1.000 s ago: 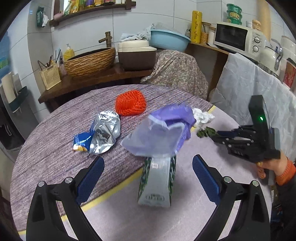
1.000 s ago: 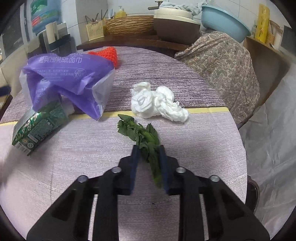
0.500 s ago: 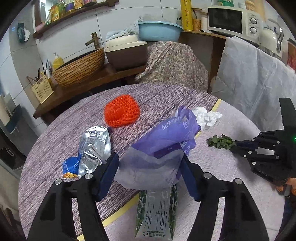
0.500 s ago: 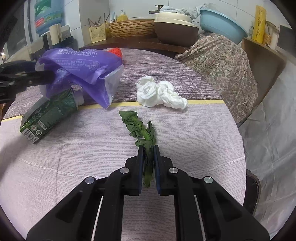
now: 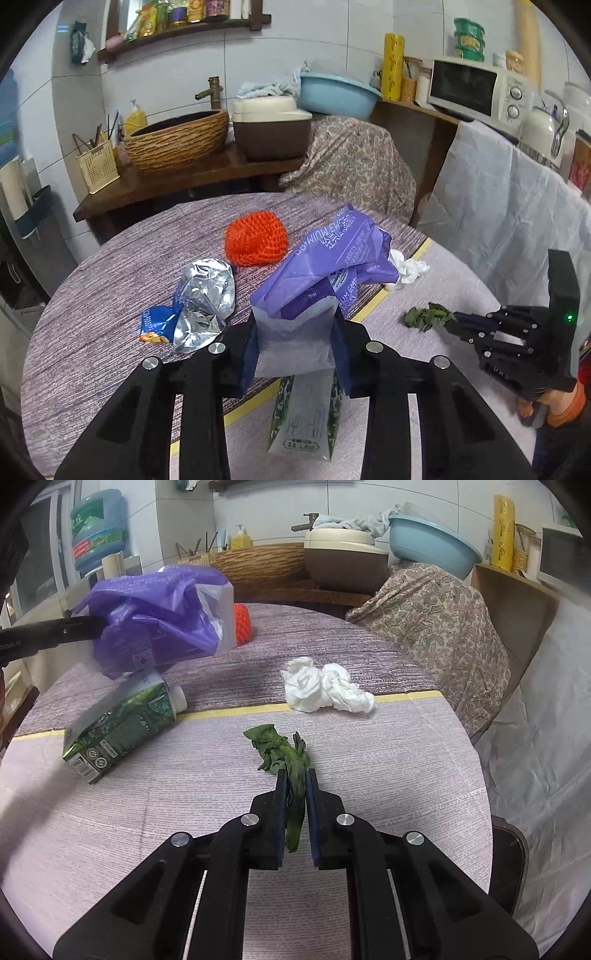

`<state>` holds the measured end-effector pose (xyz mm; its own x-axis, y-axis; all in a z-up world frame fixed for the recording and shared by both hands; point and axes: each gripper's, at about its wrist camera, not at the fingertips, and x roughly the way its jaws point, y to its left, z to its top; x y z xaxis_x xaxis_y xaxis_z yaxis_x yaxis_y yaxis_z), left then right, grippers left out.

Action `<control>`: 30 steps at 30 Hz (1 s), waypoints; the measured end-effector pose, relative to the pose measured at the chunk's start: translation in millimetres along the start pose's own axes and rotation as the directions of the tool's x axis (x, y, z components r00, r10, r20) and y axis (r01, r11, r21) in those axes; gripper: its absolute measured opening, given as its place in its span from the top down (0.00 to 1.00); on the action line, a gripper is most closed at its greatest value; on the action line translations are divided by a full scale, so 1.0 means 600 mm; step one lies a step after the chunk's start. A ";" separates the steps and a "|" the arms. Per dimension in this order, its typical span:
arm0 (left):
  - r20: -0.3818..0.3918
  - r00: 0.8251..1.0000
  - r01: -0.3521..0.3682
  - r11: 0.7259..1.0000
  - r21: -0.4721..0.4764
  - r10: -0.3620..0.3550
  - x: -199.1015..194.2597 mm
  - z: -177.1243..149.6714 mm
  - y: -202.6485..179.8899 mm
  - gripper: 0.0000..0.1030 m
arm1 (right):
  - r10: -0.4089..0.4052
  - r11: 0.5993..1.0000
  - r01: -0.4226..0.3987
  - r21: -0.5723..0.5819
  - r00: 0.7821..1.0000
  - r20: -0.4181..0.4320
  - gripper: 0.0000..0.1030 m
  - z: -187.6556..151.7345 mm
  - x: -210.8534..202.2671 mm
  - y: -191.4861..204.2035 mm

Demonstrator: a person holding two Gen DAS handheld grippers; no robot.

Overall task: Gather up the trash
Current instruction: 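Carry the purple bag and green leaves over the bin and open both tools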

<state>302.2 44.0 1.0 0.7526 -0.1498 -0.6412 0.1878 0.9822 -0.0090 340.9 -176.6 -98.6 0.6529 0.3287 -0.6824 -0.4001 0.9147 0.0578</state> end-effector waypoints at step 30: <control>0.037 0.947 0.314 0.946 0.077 -0.318 -0.086 -0.092 -0.258 0.67 | -0.019 0.988 -0.007 0.151 0.985 0.169 0.90 -0.168 -0.253 -0.052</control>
<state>199.1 -94.3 -6.9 0.6769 -0.4581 -0.5761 0.4630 0.8735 -0.1506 189.3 -278.9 -70.2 0.7596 0.3466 -0.5503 -0.3029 0.9373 0.1723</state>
